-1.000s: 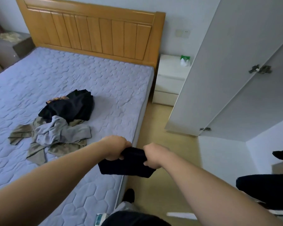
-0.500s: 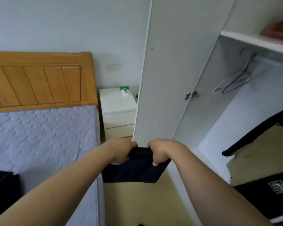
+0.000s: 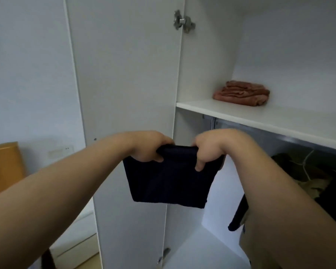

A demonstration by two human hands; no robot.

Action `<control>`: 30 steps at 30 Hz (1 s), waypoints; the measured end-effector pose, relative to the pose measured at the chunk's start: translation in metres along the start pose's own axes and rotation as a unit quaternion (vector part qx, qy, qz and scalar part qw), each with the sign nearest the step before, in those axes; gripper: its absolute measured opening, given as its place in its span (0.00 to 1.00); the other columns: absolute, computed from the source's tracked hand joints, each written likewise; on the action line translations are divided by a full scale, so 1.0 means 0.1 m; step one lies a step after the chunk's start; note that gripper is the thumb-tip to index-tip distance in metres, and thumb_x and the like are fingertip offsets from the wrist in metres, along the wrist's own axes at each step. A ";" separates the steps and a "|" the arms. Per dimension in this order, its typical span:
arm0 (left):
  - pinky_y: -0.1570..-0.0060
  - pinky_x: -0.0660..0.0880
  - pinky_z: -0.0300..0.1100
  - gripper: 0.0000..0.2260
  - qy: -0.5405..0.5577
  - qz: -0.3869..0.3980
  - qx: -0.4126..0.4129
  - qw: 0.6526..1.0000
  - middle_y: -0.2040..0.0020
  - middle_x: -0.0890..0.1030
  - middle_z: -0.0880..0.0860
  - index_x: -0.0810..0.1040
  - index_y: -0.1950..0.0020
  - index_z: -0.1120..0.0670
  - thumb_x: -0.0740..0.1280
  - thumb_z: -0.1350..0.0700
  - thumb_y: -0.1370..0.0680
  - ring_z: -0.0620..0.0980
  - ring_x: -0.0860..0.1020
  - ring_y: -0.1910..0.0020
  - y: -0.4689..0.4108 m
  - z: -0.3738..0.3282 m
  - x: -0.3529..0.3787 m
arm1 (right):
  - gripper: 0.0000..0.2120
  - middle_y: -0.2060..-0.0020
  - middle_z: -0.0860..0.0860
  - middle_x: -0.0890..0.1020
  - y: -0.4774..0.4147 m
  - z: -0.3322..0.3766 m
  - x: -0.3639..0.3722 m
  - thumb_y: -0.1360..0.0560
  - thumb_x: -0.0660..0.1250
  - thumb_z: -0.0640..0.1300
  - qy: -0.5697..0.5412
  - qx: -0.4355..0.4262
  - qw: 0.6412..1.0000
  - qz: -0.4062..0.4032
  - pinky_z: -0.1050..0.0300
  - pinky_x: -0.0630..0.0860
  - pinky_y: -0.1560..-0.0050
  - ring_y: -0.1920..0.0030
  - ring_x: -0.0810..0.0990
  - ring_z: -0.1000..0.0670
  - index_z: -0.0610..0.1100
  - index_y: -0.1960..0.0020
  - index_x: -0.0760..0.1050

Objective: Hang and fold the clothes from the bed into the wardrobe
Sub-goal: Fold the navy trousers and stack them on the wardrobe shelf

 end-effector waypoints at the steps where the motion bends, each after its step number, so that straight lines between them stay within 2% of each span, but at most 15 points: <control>1: 0.38 0.73 0.50 0.21 -0.001 -0.009 0.012 1.000 0.38 0.79 0.46 0.73 0.30 0.43 0.70 0.55 0.22 0.50 0.77 0.41 -0.11 -0.01 -0.18 | 0.17 0.50 0.45 0.83 0.02 -0.08 -0.20 0.27 0.75 0.41 -0.019 0.005 1.000 -0.012 0.47 0.86 0.58 0.54 0.85 0.42 0.44 0.39 0.79; 5: 0.40 0.73 0.47 0.21 -0.009 -0.052 0.054 0.997 0.40 0.79 0.43 0.73 0.30 0.41 0.72 0.54 0.22 0.47 0.77 0.42 -0.53 -0.04 -0.93 | 0.13 0.52 0.44 0.85 0.10 -0.34 -0.93 0.28 0.75 0.39 -0.084 0.014 0.994 -0.072 0.49 0.84 0.61 0.56 0.87 0.42 0.45 0.44 0.80; 7: 0.42 0.73 0.46 0.20 -0.014 -0.067 0.070 0.995 0.41 0.79 0.42 0.74 0.31 0.42 0.72 0.53 0.22 0.47 0.77 0.43 -0.73 -0.07 -1.27 | 0.12 0.55 0.45 0.85 0.17 -0.43 -1.26 0.27 0.72 0.38 -0.098 0.016 0.990 -0.104 0.52 0.82 0.66 0.60 0.87 0.46 0.44 0.45 0.80; 9: 0.43 0.73 0.47 0.20 -0.017 -0.091 0.089 0.992 0.43 0.79 0.42 0.74 0.32 0.41 0.72 0.54 0.22 0.47 0.77 0.44 -0.89 -0.10 -1.62 | 0.10 0.64 0.48 0.85 0.23 -0.51 -1.57 0.26 0.69 0.37 -0.103 0.024 0.984 -0.141 0.58 0.77 0.74 0.71 0.84 0.51 0.43 0.46 0.79; 11: 0.44 0.73 0.47 0.20 -0.027 -0.132 0.101 0.986 0.45 0.79 0.41 0.74 0.33 0.41 0.73 0.54 0.22 0.47 0.78 0.45 -1.03 -0.10 -1.97 | 0.07 0.74 0.50 0.82 0.28 -0.57 -1.87 0.26 0.66 0.35 -0.118 0.030 0.977 -0.176 0.60 0.74 0.76 0.77 0.80 0.51 0.41 0.49 0.78; 13: 0.43 0.73 0.48 0.21 -0.043 -0.186 0.111 0.975 0.44 0.80 0.43 0.74 0.32 0.41 0.73 0.55 0.23 0.49 0.77 0.44 -1.15 -0.08 -2.33 | 0.09 0.71 0.48 0.84 0.33 -0.61 -2.18 0.26 0.66 0.35 -0.133 0.022 0.965 -0.225 0.56 0.78 0.71 0.72 0.83 0.49 0.42 0.48 0.79; 16: 0.40 0.73 0.49 0.21 -0.057 -0.251 0.123 0.958 0.41 0.79 0.46 0.74 0.31 0.42 0.72 0.55 0.22 0.52 0.76 0.41 -1.35 -0.07 -2.81 | 0.14 0.53 0.47 0.85 0.37 -0.67 -2.64 0.26 0.67 0.38 -0.119 0.029 0.941 -0.316 0.49 0.84 0.62 0.54 0.85 0.45 0.46 0.41 0.79; 19: 0.41 0.71 0.47 0.22 -0.053 -0.329 0.152 0.930 0.38 0.79 0.50 0.74 0.29 0.46 0.70 0.58 0.22 0.55 0.76 0.38 -1.67 -0.08 -3.07 | 0.13 0.51 0.46 0.81 0.34 -0.76 -2.97 0.25 0.66 0.38 -0.081 0.049 0.913 -0.398 0.48 0.85 0.63 0.54 0.83 0.43 0.45 0.42 0.76; 22: 0.41 0.73 0.54 0.22 -0.088 -0.458 0.188 0.864 0.38 0.78 0.55 0.73 0.30 0.49 0.68 0.59 0.24 0.60 0.76 0.40 -2.00 -0.01 -2.99 | 0.08 0.51 0.45 0.79 0.13 -0.89 -3.05 0.24 0.66 0.41 0.027 0.079 0.873 -0.481 0.48 0.82 0.59 0.54 0.81 0.42 0.45 0.45 0.72; 24: 0.45 0.74 0.55 0.23 -0.116 -0.535 0.204 0.812 0.40 0.78 0.56 0.74 0.31 0.51 0.67 0.58 0.27 0.62 0.77 0.42 -2.21 0.09 -2.68 | 0.13 0.46 0.42 0.77 -0.12 -0.97 -2.90 0.25 0.67 0.44 0.128 0.098 0.841 -0.516 0.47 0.78 0.52 0.47 0.78 0.39 0.43 0.42 0.70; 25: 0.45 0.74 0.54 0.23 -0.114 -0.549 0.210 0.801 0.40 0.79 0.56 0.75 0.32 0.53 0.68 0.57 0.28 0.62 0.77 0.43 -2.33 0.16 -2.48 | 0.16 0.45 0.42 0.77 -0.29 -1.03 -2.75 0.26 0.68 0.46 0.152 0.104 0.836 -0.518 0.46 0.77 0.51 0.46 0.78 0.38 0.43 0.41 0.69; 26: 0.46 0.73 0.54 0.24 -0.111 -0.545 0.214 0.803 0.40 0.79 0.56 0.76 0.33 0.53 0.70 0.55 0.29 0.61 0.77 0.44 -2.49 0.23 -2.24 | 0.18 0.44 0.43 0.77 -0.48 -1.10 -2.57 0.26 0.68 0.48 0.162 0.111 0.839 -0.507 0.47 0.77 0.52 0.46 0.78 0.38 0.44 0.40 0.68; 27: 0.46 0.74 0.53 0.25 -0.106 -0.508 0.219 0.827 0.41 0.79 0.55 0.76 0.33 0.51 0.72 0.54 0.30 0.61 0.78 0.45 -2.68 0.29 -1.99 | 0.21 0.43 0.45 0.78 -0.69 -1.18 -2.37 0.28 0.68 0.53 0.166 0.124 0.853 -0.479 0.48 0.76 0.52 0.46 0.78 0.39 0.45 0.39 0.68; 29: 0.43 0.75 0.51 0.25 -0.073 -0.342 0.203 0.915 0.41 0.81 0.52 0.75 0.33 0.45 0.73 0.54 0.30 0.57 0.79 0.44 -3.04 0.40 -1.51 | 0.29 0.41 0.47 0.79 -1.13 -1.40 -1.95 0.30 0.68 0.63 0.138 0.151 0.903 -0.377 0.49 0.76 0.47 0.44 0.79 0.40 0.48 0.36 0.70; 30: 0.41 0.76 0.50 0.26 -0.059 -0.250 0.182 0.949 0.40 0.81 0.50 0.76 0.33 0.43 0.72 0.56 0.30 0.55 0.79 0.42 -3.15 0.45 -1.31 | 0.29 0.40 0.47 0.80 -1.30 -1.47 -1.76 0.29 0.67 0.66 0.107 0.155 0.928 -0.321 0.48 0.77 0.44 0.43 0.79 0.42 0.49 0.35 0.71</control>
Point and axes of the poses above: each hand's wrist, its own y-axis away from the middle knuckle, its own x-axis out of the palm, z = x × y, the point moved 7 cm from there along -y, towards the middle knuckle
